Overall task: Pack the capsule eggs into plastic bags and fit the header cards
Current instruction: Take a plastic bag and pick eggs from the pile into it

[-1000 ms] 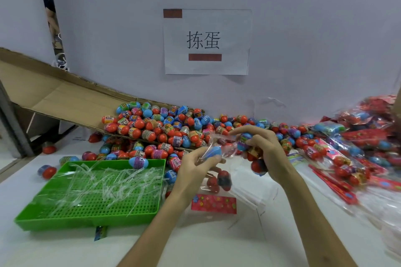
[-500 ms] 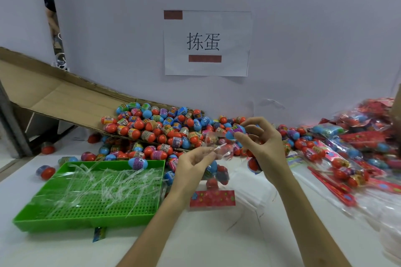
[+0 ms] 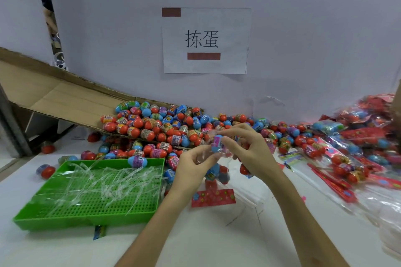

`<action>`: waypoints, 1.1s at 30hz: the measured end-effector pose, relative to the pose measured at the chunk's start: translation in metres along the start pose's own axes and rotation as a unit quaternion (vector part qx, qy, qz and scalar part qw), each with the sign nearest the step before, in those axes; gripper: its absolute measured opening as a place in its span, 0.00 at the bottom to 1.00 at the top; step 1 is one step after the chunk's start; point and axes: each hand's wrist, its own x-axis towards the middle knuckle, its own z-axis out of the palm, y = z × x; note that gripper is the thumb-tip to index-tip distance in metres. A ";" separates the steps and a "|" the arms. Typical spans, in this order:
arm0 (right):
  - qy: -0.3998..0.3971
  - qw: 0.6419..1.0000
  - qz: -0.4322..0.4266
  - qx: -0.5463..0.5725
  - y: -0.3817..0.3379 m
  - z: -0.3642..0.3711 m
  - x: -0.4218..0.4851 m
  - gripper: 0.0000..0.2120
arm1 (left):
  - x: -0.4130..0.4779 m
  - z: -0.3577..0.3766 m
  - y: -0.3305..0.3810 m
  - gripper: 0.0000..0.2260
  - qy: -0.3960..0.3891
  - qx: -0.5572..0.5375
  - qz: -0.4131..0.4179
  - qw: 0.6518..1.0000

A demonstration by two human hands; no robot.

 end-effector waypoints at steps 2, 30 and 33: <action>-0.018 1.000 0.007 -0.006 -0.001 0.001 0.000 0.07 | 0.000 0.000 0.000 0.09 0.008 -0.008 -0.015 1.000; 0.276 0.958 -0.039 0.071 -0.025 0.004 -0.005 0.11 | -0.008 0.005 0.005 0.07 -0.183 0.075 -0.048 0.979; 0.280 0.957 -0.051 0.051 -0.025 0.011 -0.006 0.08 | -0.008 0.006 0.005 0.11 -0.216 0.077 -0.065 0.971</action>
